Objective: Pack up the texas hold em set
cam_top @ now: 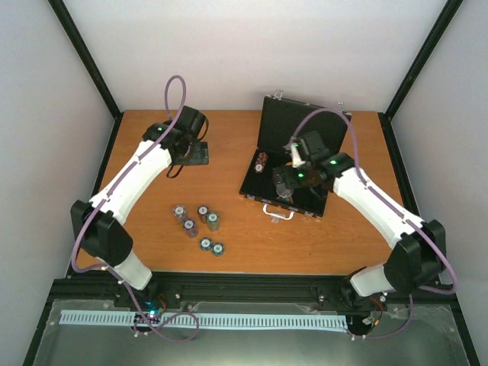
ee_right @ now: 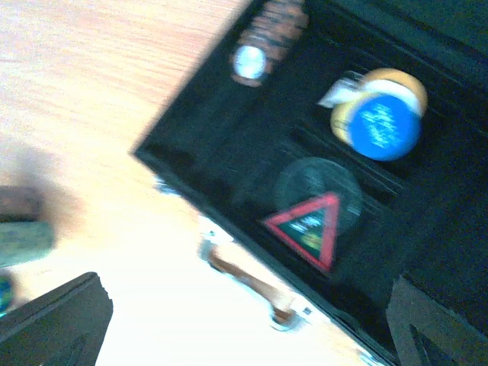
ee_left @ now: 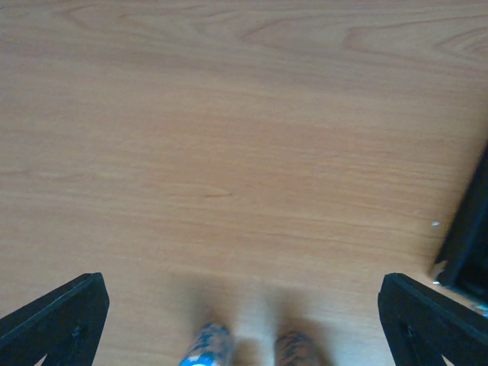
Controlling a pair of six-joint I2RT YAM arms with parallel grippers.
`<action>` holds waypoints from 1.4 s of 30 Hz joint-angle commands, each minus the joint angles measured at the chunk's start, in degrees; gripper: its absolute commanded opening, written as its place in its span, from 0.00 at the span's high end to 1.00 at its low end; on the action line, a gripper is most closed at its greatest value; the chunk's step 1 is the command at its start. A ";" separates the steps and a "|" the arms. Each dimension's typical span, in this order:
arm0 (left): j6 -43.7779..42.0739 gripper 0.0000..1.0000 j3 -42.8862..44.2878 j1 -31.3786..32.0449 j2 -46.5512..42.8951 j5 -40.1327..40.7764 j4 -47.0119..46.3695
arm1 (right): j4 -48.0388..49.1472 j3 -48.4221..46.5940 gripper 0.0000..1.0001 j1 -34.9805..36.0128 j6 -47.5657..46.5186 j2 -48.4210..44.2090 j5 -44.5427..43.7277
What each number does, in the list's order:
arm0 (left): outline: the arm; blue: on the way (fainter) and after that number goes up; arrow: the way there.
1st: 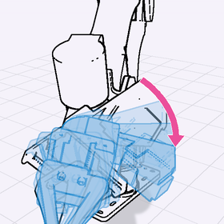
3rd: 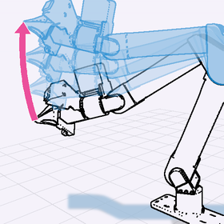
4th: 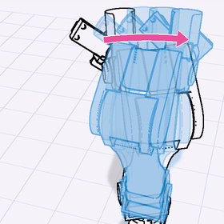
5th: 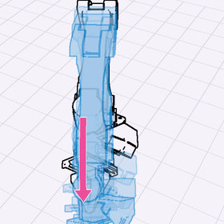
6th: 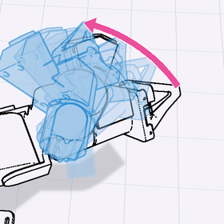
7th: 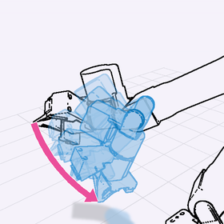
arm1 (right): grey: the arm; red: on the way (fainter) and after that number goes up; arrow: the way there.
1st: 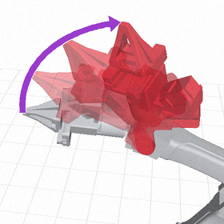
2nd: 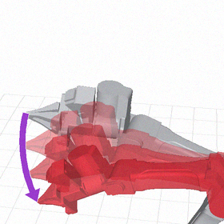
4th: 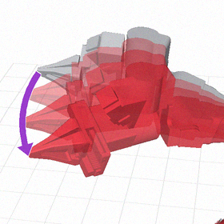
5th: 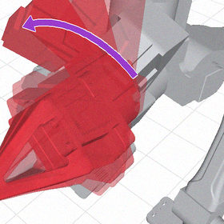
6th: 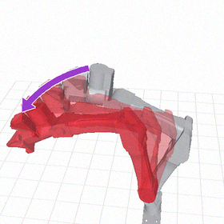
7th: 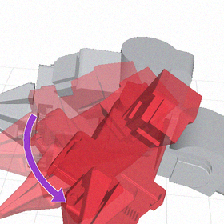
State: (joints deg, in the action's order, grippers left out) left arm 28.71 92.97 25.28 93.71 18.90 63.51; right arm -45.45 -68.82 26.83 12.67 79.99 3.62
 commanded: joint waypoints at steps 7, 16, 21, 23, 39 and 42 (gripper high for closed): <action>5.14 0.00 -8.03 -3.32 -13.65 14.48 6.19 | 0.65 -14.65 0.00 16.56 0.39 16.22 2.44; 4.76 0.00 -18.45 -15.61 -23.23 10.87 6.22 | 0.05 -24.22 0.00 25.28 1.20 27.03 3.74; 3.56 0.00 -22.34 -20.33 -26.12 5.81 4.45 | -1.44 -31.30 0.00 27.92 1.39 34.12 4.44; 3.25 0.00 -22.48 -20.31 -27.01 5.15 4.21 | -1.76 -33.34 0.02 28.17 1.31 36.58 5.57; 1.33 0.00 -23.19 -20.36 -28.76 3.84 3.56 | -5.94 -41.88 0.16 31.17 0.43 46.92 8.39; 1.18 0.00 -23.35 -20.31 -28.85 3.90 3.56 | -6.35 -41.75 0.19 31.42 0.43 47.59 7.67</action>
State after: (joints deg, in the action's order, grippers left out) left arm 31.16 69.56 5.15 66.13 23.05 67.83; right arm -50.43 -109.30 57.58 13.21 125.82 11.25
